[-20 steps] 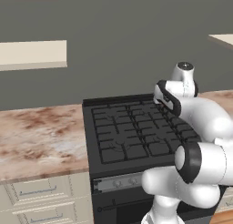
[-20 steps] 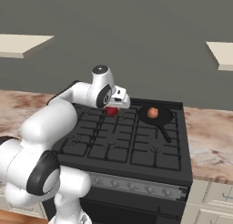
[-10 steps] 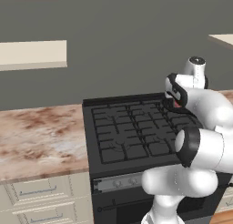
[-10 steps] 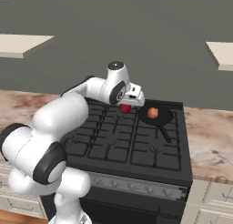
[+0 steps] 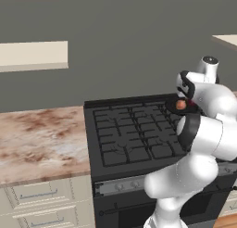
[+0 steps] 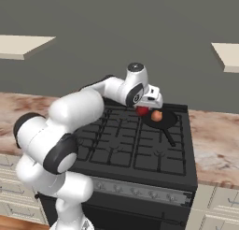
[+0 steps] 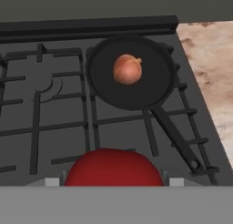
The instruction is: Place the pan on the rear right burner on the stove. Then place the tomato and the onion in the pan and turn on the rear right burner.
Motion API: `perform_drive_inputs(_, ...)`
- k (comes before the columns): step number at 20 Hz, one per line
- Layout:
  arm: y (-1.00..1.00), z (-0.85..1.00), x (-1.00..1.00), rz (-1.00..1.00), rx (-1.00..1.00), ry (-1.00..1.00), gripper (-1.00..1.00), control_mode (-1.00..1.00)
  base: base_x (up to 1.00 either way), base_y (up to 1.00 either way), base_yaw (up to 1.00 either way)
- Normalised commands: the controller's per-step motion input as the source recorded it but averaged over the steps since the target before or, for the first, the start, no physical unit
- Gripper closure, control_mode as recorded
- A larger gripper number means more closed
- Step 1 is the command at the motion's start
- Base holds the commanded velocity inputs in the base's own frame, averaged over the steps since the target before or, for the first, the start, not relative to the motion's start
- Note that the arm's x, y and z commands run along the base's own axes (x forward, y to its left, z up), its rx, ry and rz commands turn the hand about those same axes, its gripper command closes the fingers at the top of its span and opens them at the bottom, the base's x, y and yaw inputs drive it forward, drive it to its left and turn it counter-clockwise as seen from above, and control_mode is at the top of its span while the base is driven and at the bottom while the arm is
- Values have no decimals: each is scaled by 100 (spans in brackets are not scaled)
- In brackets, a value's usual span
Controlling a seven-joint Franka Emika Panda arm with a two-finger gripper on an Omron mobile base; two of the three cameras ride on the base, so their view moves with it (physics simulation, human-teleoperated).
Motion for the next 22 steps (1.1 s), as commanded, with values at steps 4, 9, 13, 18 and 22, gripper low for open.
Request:
perform_drive_inputs(4, -39, 0, 26, 0, 0, 0, 100, -100, 0, 0, 0)
perform_drive_inputs(9, -34, -2, 24, 0, 0, 0, 100, -100, 0, 0, 0)
perform_drive_inputs(13, -31, -12, 22, 0, 0, -1, 100, -100, 0, 0, 0)
perform_drive_inputs(18, -22, -10, 13, 0, 0, -5, 100, -100, 0, 0, 0)
perform_drive_inputs(22, -6, -1, 8, 0, 0, -7, 100, -100, 0, 0, 0)
